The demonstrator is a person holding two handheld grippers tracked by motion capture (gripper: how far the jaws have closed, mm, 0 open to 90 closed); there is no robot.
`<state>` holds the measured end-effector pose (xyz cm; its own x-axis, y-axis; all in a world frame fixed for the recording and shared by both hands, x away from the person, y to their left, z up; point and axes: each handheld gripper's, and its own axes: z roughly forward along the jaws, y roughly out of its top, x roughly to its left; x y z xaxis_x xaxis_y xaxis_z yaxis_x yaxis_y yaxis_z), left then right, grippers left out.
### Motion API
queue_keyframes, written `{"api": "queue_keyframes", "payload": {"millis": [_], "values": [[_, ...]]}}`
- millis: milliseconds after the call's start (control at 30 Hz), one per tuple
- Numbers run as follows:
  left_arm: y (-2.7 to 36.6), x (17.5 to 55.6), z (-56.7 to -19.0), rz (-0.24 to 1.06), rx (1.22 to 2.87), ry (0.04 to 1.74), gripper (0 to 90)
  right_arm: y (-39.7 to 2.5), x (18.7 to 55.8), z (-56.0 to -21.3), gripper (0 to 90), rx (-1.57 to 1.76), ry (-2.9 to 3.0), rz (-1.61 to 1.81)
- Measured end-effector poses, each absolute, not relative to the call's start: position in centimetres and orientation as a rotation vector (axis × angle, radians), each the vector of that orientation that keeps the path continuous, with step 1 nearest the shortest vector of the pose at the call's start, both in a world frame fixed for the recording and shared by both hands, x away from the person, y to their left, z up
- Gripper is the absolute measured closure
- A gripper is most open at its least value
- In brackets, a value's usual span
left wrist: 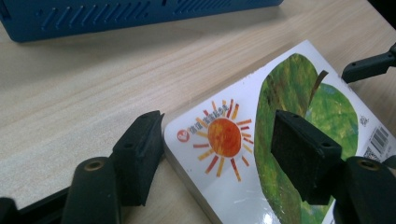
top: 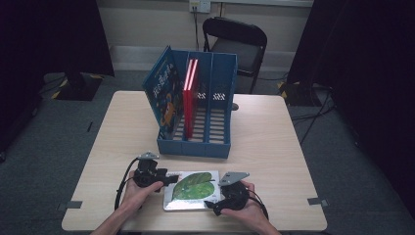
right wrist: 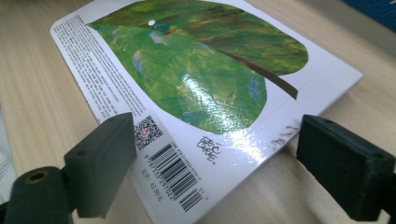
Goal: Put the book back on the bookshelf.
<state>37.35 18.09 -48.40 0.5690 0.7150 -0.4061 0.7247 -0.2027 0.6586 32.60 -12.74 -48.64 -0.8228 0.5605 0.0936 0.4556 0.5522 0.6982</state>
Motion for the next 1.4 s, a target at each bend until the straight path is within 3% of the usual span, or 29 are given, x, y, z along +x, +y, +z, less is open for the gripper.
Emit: {"api": "queue_keyframes", "payload": {"millis": [700,933,1400], "values": [[17.9,36.9,-47.7,-0.032,1.894,1.143,35.1,-13.3,32.0,-48.4,7.3,0.815,2.712,1.108],[17.7,37.0,-48.0,-0.044,1.909,1.133,36.0,-14.3,31.4,-48.3,14.5,0.807,2.732,1.106],[18.6,37.2,-47.5,-0.108,1.809,1.142,36.8,-13.5,30.2,-49.2,5.8,0.788,2.677,1.015]]}}
